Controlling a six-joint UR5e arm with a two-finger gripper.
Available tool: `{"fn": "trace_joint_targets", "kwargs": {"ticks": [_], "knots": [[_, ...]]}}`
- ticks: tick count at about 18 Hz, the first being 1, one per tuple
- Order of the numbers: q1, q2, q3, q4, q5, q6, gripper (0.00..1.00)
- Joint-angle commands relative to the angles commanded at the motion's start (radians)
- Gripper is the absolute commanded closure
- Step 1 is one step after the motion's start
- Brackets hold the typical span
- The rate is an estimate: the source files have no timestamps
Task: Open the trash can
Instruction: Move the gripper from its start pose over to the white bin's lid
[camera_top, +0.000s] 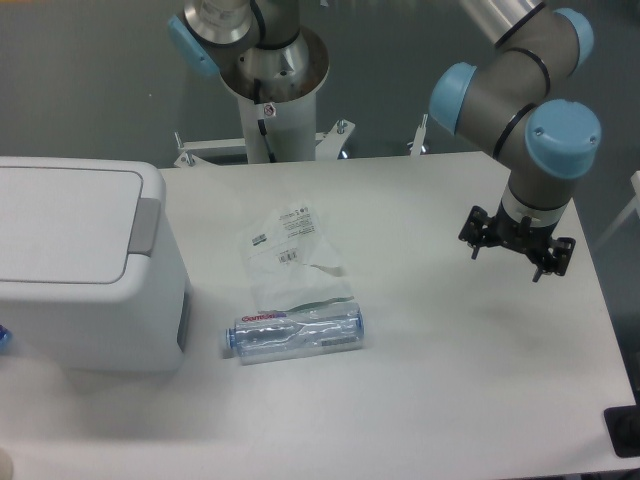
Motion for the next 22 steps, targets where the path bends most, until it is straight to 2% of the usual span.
{"fn": "trace_joint_targets", "kwargs": {"ticks": [7,10,13,17,19,22], "knots": [[-0.009,0.037,-0.011,-0.003,-0.008,-0.012,0.00],[-0.037,0.060,-0.014,-0.009,-0.021,-0.021,0.00],[-0.083,0.066,-0.011,-0.011,-0.069,-0.170,0.00],[-0.149,0.066,-0.002,-0.012,-0.075,-0.305,0.00],[-0.172,0.075,0.005,-0.014,-0.115,-0.368,0.00],[-0.222,0.091,0.034,-0.014,-0.176,-0.571,0.00]]}}
